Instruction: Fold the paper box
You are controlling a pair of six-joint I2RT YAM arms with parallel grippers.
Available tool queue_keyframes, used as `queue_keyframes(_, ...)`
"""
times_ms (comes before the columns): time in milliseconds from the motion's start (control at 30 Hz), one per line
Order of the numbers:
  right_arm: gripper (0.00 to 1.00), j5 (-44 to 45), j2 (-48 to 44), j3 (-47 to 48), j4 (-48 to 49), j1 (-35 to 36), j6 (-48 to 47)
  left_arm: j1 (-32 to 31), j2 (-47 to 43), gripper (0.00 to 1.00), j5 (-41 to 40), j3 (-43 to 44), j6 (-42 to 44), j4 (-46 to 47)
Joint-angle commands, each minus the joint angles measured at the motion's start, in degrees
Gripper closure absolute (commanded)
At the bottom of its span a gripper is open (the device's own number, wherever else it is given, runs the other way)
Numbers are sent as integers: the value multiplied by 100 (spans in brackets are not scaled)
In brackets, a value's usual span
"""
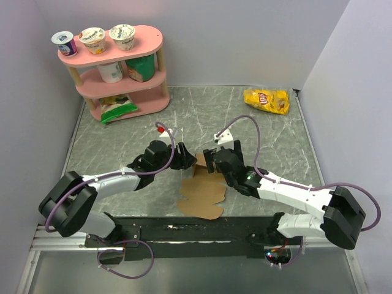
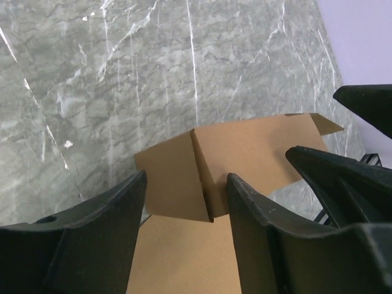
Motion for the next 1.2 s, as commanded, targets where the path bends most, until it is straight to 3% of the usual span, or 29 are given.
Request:
queue_keyframes(0, 8, 229, 35, 67, 192, 53, 1, 66, 162, 41, 174, -112, -155, 523)
queue_keyframes(100, 10, 238, 131, 5, 201, 44, 45, 75, 311, 46, 349, -156, -208, 716)
queue_keyframes(167, 10, 220, 202, -30, 201, 44, 80, 75, 460, 55, 464, -156, -234, 751)
queue_keyframes(533, 11, 308, 325, -180, 131, 44, 185, 92, 689, 74, 464, -288, -234, 822)
queue_keyframes(900, 10, 422, 299, -232, 60, 45, 256, 83, 918, 79, 526, -736, -340, 1472)
queue_keyframes(1167, 0, -577, -474, 145, -712, -157, 98, 75, 813, 80, 245, -588, -208, 1121)
